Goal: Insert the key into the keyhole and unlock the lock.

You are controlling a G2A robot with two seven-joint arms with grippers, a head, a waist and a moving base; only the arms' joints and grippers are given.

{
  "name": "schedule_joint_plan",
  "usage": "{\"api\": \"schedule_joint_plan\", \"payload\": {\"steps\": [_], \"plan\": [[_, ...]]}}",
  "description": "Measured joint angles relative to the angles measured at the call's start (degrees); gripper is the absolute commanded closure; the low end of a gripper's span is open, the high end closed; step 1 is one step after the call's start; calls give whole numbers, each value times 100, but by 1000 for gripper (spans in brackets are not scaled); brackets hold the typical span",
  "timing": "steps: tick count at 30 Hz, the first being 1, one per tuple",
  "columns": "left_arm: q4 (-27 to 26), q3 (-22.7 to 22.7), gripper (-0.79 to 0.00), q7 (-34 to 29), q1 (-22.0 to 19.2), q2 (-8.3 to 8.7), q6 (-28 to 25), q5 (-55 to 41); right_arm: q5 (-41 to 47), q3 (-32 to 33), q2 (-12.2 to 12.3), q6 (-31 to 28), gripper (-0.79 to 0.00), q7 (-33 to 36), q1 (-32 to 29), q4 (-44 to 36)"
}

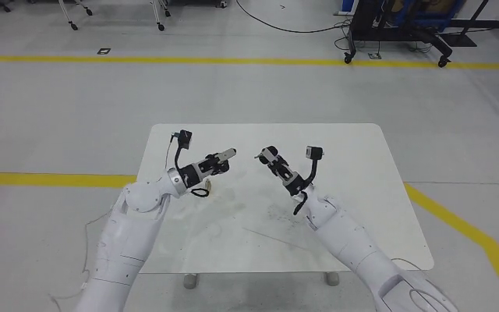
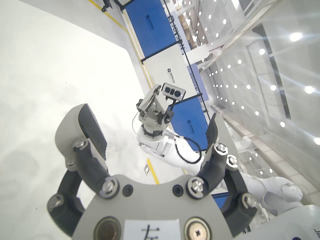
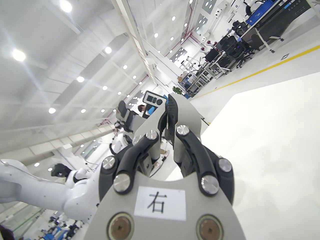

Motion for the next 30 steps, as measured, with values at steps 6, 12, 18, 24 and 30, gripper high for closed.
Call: {"api": "schedule_joint_plan", "payload": {"steps": [6, 12, 18, 24, 30], "plan": [[125, 267, -382, -83, -101, -25, -251, 3, 728, -72, -113, 0, 0, 832, 114, 287], [275, 438, -323, -58, -184, -35, -324, 99, 969, -62, -243, 0, 0, 1167, 199, 591], [398, 585, -326, -36, -260, -41, -325, 211, 1017, 60, -322, 0, 0, 1346, 177, 677], [446, 658, -317, -67, -318, -35, -251, 231, 997, 175, -390, 0, 0, 1521, 134, 677], [451, 672, -77, -32, -333, -13, -187, 315, 949, 228, -473, 0, 0, 1694, 135, 777]]}}
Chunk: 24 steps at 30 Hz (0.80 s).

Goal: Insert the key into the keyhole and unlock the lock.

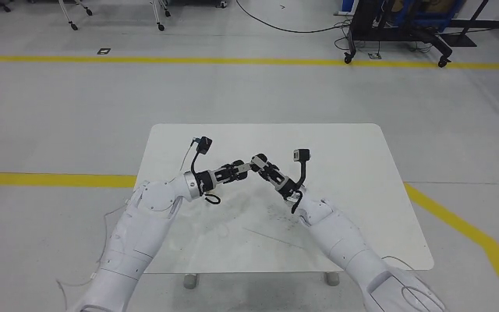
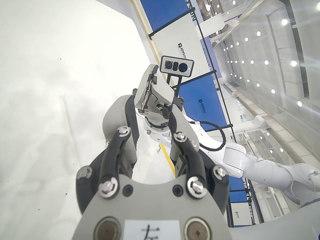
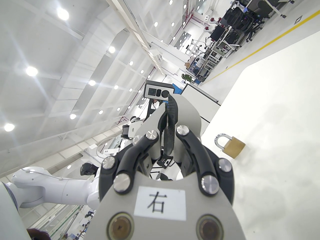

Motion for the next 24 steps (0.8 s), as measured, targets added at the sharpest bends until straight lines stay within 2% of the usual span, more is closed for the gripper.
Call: {"api": "schedule_joint_plan", "payload": {"steps": [2, 13, 14, 15, 16, 19, 20, 23, 24], "plan": [[-5, 4, 0, 22, 1, 5, 8, 11, -7, 19, -23, 0, 0, 34, 4, 28], [6, 56, 0, 143, -13, 28, 90, 122, -34, 201, -111, 0, 0, 320, -7, 132], [7, 58, 0, 169, -14, 28, 95, 127, -35, 217, -116, 0, -58, 344, -12, 134], [8, 59, 0, 210, -14, 29, 97, 132, -29, 240, -122, 0, -185, 376, -18, 137], [7, 60, 0, 240, -11, 30, 100, 133, -22, 257, -127, 0, -262, 400, -24, 137], [-1, 55, 0, 291, -6, 35, 113, 115, -13, 314, -140, 0, -366, 482, -40, 137], [-3, 48, 0, 320, -3, 36, 113, 105, -13, 332, -144, 0, -437, 502, -44, 138], [-23, 39, 0, 380, 9, 41, 103, 86, -19, 392, -156, 0, -785, 549, -59, 138], [-30, 36, 0, 383, 12, 44, 100, 69, -22, 416, -162, 0, -785, 559, -65, 138]]}}
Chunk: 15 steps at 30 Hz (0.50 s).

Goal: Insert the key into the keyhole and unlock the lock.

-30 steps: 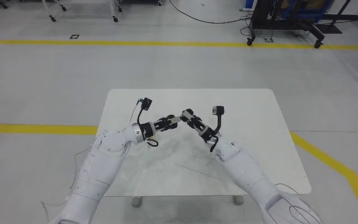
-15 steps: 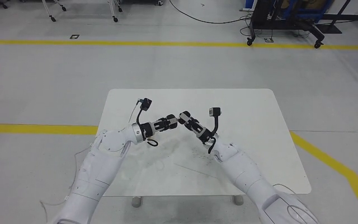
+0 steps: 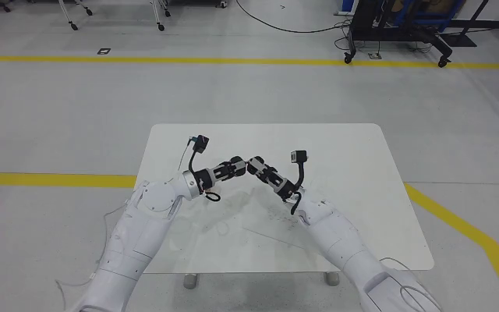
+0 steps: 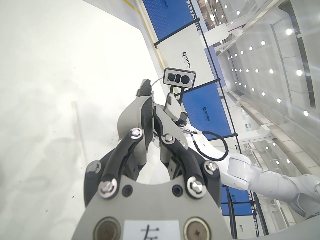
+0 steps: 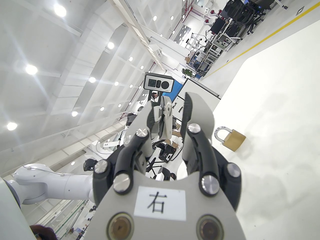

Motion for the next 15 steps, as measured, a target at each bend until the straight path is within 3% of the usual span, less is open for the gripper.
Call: {"api": "schedule_joint_plan", "payload": {"steps": [15], "plan": [[-87, -70, 0, 310, 52, 10, -83, -58, 144, 85, -24, 1, -785, 18, -61, -118]]}}
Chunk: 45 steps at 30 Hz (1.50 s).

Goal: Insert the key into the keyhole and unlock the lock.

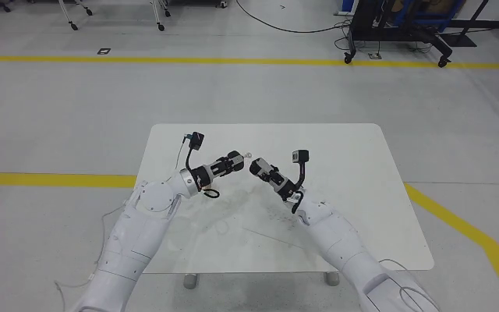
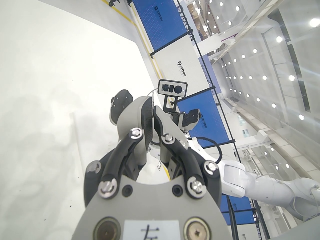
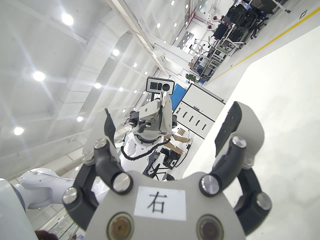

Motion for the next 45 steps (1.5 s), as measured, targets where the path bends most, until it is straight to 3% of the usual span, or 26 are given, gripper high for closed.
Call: {"api": "schedule_joint_plan", "payload": {"steps": [5, 9, 10, 13, 15, 17, 21, 38, 45], "plan": [[-118, -79, 0, -267, 59, 53, 118, 49, -1182, 164, 192, -1, -785, 182, 17, -200], [-122, -57, 0, -1104, 5, 106, 212, -69, -1173, 438, 437, -1, -785, 1101, 79, -295], [-129, -58, 0, -1260, -2, 115, 197, -142, -1100, 494, 488, -1, -727, 1326, 80, -318], [-136, -61, 0, -1628, -20, 146, 112, -210, -703, 634, 616, 100, -391, 1961, 22, -410], [-138, -44, 0, -1698, -20, 158, 56, -170, -253, 638, 657, 464, -465, 2428, -34, -491], [-148, -17, 0, -1734, -16, 163, 11, -194, 87, 608, 674, 756, -391, 2837, -66, -560], [-139, 28, 0, -1896, -27, 182, -29, -241, 627, 582, 682, 1046, -351, 3308, -89, -566], [-163, 105, 0, -1972, -46, 258, -44, -236, 1332, 290, 735, 1397, -237, 3666, -135, -812], [-166, 137, 0, -1961, -54, 287, -47, -207, 1351, 156, 783, 1384, -95, 3655, -136, -840]]}}
